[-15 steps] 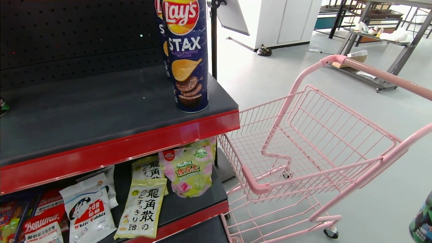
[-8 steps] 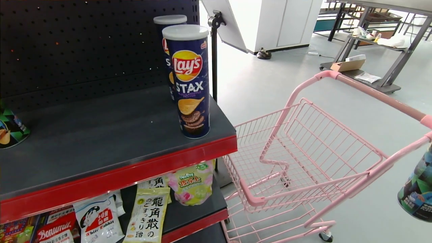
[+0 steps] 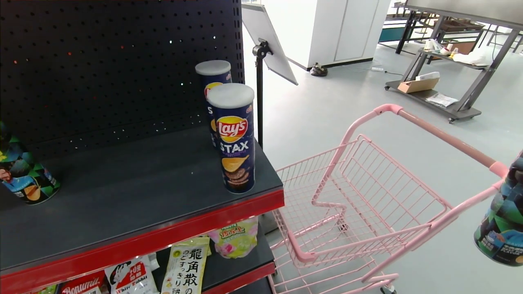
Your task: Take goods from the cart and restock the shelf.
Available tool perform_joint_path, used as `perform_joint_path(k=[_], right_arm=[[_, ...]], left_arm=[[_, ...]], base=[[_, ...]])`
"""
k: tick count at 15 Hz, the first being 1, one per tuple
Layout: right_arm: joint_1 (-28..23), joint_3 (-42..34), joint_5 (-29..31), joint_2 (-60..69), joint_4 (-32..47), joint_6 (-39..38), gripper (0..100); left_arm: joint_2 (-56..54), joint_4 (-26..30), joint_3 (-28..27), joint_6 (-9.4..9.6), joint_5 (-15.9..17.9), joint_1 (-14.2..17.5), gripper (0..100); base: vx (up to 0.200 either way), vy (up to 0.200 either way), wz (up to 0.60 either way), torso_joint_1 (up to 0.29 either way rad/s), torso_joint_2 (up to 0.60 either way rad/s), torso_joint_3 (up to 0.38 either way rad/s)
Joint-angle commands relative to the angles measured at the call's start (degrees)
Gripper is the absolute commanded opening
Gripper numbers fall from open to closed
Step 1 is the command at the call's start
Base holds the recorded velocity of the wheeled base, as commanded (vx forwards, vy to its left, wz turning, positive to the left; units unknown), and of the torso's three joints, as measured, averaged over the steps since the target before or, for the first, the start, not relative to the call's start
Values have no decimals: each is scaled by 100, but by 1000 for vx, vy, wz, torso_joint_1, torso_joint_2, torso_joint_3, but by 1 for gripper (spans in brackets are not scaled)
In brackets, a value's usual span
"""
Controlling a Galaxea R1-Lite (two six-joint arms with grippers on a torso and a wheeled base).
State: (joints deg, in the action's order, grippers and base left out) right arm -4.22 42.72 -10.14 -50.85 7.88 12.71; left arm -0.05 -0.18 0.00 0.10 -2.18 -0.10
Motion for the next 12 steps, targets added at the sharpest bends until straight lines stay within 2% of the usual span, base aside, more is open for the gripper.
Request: perform_joint_path(k=[1,5,9,12], right_arm=[[0,26,-5,-74,-5,3,0],[0,9,12,-92,4,38,0],[0,-44,30,-92,4,135,0],[-9,-62,30,-92,4,135,0]], left_arm=[[5,1,0,-1,-2,1,100],[5,1,0,-1,-2,1,100],[5,1,0,-1,-2,1,100],[5,1,0,-1,-2,1,100]], base=[[0,0,0,173,-417,-266],[0,0,0,156,-398,-236],[0,0,0,13,-27,-18],[0,0,600,4,2,2]])
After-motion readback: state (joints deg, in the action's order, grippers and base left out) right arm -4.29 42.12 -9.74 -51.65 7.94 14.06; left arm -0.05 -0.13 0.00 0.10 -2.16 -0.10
